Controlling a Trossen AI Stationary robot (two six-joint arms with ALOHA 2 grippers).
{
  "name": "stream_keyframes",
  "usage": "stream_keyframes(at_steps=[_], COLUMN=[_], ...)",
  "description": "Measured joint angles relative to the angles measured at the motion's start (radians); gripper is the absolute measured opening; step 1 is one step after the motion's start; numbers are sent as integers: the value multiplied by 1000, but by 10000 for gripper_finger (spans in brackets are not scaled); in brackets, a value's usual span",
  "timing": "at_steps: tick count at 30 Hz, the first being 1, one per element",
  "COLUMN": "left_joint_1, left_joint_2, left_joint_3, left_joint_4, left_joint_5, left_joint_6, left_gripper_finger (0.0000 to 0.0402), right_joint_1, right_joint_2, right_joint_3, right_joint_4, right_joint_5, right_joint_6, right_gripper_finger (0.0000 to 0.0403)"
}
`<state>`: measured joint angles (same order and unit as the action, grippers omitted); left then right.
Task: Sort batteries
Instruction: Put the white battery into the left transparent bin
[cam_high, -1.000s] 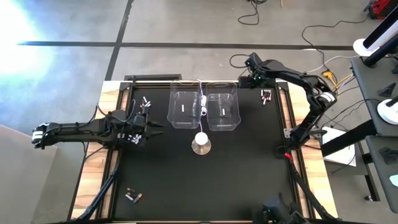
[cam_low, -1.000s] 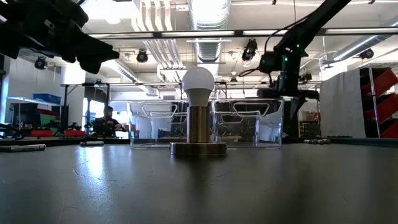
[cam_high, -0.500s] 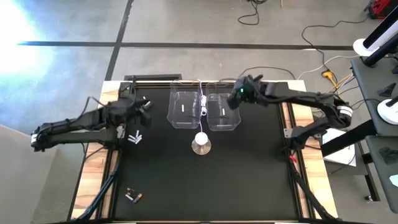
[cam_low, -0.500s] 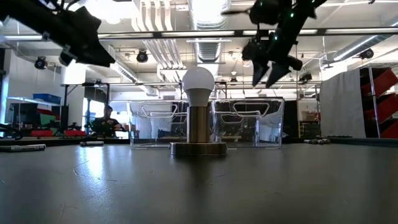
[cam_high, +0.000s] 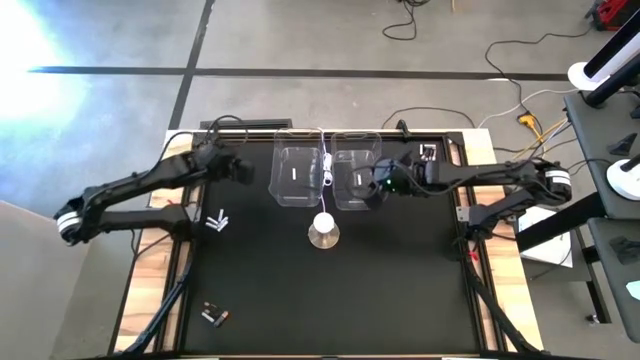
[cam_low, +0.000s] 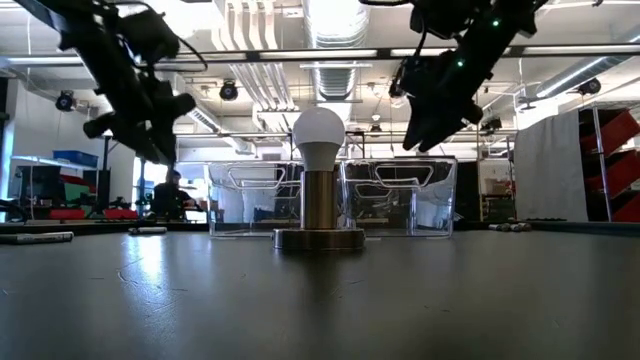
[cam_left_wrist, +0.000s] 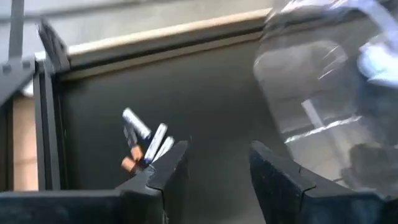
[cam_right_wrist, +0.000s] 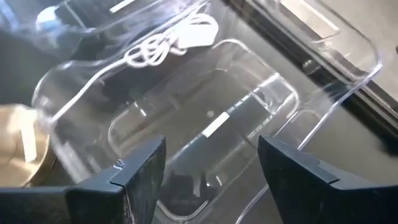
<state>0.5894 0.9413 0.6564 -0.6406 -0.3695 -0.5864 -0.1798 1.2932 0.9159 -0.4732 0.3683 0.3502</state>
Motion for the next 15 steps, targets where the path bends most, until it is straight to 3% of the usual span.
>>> stream_keyframes(at_steps=[4,11,15], left_joint_1=[93,278,379], left_joint_2=[104,290,411], left_joint_3=[24,112,191], left_joint_4=[1,-14,-24], left_joint_5=[74,110,252], left_joint_6=[-5,-65,-89], left_gripper_finger=[159,157,157], right_joint_1=[52,133,177], right_joint_2=[-11,-10,-10], right_joint_3=[-27,-65,-70], right_joint_4=[0,0,1], right_joint_5=[-1,-5,-5], right_joint_6=[-4,34,43], right_gripper_finger=[246,257,258])
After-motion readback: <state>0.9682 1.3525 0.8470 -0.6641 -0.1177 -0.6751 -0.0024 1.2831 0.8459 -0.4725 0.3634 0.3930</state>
